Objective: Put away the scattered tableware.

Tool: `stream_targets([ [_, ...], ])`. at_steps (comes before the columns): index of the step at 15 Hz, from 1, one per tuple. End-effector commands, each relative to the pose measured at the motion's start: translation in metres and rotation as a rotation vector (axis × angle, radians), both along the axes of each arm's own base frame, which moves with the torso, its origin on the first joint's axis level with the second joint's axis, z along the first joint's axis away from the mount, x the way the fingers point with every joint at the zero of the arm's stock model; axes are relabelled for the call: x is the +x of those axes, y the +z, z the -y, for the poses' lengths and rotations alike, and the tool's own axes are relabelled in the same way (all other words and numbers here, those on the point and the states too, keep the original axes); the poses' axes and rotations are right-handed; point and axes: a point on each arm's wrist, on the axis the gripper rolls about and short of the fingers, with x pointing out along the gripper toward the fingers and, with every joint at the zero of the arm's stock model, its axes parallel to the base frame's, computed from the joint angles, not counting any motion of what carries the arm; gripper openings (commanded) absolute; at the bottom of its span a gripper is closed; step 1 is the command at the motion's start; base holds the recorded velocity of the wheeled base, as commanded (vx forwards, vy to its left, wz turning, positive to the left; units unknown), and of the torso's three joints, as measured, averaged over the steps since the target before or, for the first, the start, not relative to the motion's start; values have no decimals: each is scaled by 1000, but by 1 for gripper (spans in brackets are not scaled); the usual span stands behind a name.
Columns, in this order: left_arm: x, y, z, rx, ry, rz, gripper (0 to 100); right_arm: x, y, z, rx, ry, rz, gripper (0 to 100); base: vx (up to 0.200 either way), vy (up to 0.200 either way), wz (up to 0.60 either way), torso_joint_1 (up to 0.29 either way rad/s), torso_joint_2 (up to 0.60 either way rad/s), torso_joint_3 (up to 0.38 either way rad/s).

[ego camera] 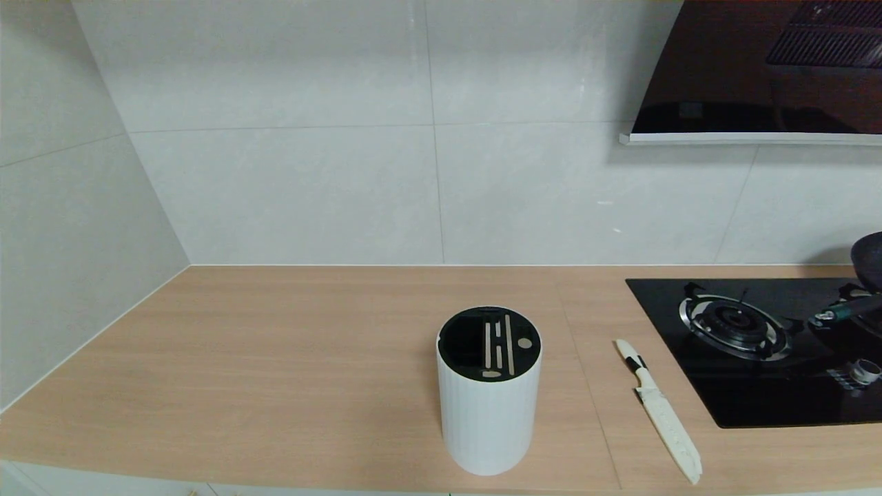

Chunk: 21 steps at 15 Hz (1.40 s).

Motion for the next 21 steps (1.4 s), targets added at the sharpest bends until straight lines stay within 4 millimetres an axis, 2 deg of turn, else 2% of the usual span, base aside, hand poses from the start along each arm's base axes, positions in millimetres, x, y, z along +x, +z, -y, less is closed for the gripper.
stream_targets([
  [1,0,0,0,0,1,0,100,0,0,0,-4,0,1,100,0,0,0,0,0,0],
  [3,0,0,0,0,1,0,100,0,1,0,-31,-1,7,100,0,0,0,0,0,0],
  [4,0,0,0,0,1,0,100,-1,9,0,-30,0,24,100,0,0,0,0,0,0],
  [5,0,0,0,0,1,0,100,-4,39,0,-24,14,60,100,0,0,0,0,0,0],
  [7,0,0,0,0,1,0,100,6,59,0,-26,55,-3,100,0,0,0,0,0,0],
  [9,0,0,0,0,1,0,100,26,72,-2,-21,125,-116,100,0,0,0,0,0,0],
  [13,0,0,0,0,1,0,100,82,92,-6,-16,183,-354,100,0,0,0,0,0,0],
  [14,0,0,0,0,1,0,100,97,94,-9,-19,204,-410,100,0,0,0,0,0,0],
  [15,0,0,0,0,1,0,100,104,94,-10,-21,210,-431,100,0,0,0,0,0,0],
  [16,0,0,0,0,1,0,100,125,90,-14,-24,228,-519,100,0,0,0,0,0,0],
  [19,0,0,0,0,1,0,100,174,73,-20,-26,234,-617,100,0,0,0,0,0,0],
  [20,0,0,0,0,1,0,100,177,71,-21,-26,233,-622,100,0,0,0,0,0,0],
  [21,0,0,0,0,1,0,100,203,57,-24,-29,230,-657,100,0,0,0,0,0,0],
])
